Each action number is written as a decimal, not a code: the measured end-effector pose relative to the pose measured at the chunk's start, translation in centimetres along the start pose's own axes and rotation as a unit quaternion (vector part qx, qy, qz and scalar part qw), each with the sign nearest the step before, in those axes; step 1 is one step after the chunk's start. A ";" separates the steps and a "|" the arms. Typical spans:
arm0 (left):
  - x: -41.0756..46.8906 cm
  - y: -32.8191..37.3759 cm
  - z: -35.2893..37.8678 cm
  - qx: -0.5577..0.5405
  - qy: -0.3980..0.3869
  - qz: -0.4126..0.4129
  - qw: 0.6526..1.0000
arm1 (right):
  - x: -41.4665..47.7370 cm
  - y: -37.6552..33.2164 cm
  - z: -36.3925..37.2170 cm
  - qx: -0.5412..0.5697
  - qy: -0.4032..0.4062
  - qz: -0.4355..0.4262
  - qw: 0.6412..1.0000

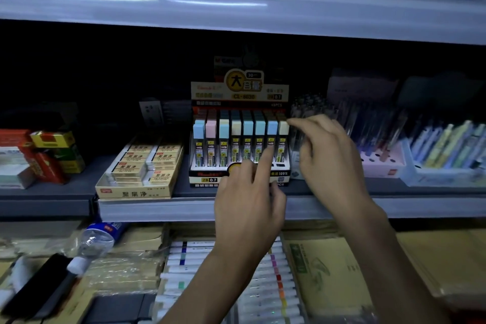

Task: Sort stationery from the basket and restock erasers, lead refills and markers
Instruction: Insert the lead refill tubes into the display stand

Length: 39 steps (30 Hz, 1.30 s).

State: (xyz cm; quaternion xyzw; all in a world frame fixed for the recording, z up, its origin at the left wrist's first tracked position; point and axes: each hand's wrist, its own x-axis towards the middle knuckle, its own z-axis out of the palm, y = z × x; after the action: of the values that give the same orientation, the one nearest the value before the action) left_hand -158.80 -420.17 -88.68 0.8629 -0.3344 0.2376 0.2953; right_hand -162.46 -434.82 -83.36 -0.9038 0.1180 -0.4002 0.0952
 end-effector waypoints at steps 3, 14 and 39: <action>0.0 -0.1 0.2 0.006 -0.002 -0.003 1.000 | 0.0 -0.1 -0.2 -0.011 0.001 -0.001 1.000; -0.7 -1.3 -0.5 0.027 0.036 0.006 0.999 | -0.3 -1.4 0.7 -0.058 -0.021 -0.040 0.997; -0.7 -7.2 -3.5 0.161 0.067 -0.064 0.983 | -2.9 -7.0 4.2 -0.045 -0.094 -0.123 0.987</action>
State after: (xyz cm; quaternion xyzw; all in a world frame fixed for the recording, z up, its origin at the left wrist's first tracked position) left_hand -154.87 -413.21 -89.09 0.9008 -0.2151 0.3263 0.1891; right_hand -160.26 -426.98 -86.36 -0.9485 0.0141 -0.3162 0.0155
